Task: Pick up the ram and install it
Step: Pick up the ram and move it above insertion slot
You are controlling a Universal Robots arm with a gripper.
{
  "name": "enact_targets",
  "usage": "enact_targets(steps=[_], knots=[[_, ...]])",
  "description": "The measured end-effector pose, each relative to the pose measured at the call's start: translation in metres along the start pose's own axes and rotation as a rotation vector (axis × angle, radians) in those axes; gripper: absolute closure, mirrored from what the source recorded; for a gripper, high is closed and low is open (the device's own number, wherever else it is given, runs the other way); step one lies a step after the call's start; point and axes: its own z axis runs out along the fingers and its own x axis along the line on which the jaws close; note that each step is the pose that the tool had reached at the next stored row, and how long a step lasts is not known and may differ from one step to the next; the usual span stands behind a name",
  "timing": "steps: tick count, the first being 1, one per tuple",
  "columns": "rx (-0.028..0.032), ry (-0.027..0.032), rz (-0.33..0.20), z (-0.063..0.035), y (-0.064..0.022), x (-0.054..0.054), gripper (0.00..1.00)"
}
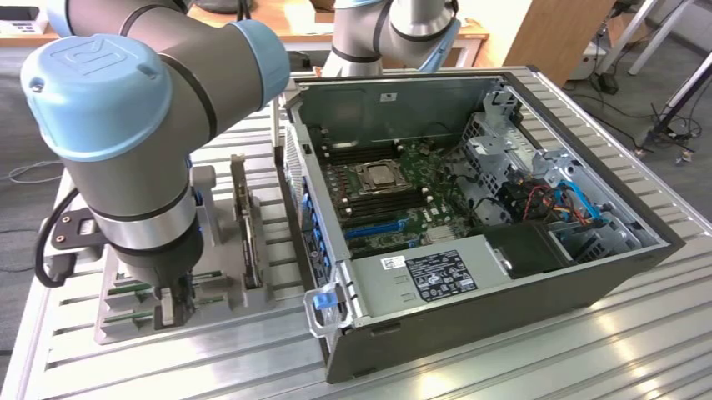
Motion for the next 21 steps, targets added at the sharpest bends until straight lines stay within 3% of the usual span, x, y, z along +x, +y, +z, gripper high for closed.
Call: enact_targets(steps=[11, 14, 15, 21], knots=[[0.0, 0.0, 0.0, 0.0, -0.0006, 0.0, 0.73], [0.0, 0.0, 0.0, 0.0, -0.0005, 0.0, 0.75], [0.0, 0.0, 0.0, 0.0, -0.0005, 0.0, 0.81], [0.0, 0.0, 0.0, 0.0, -0.0006, 0.0, 0.81]])
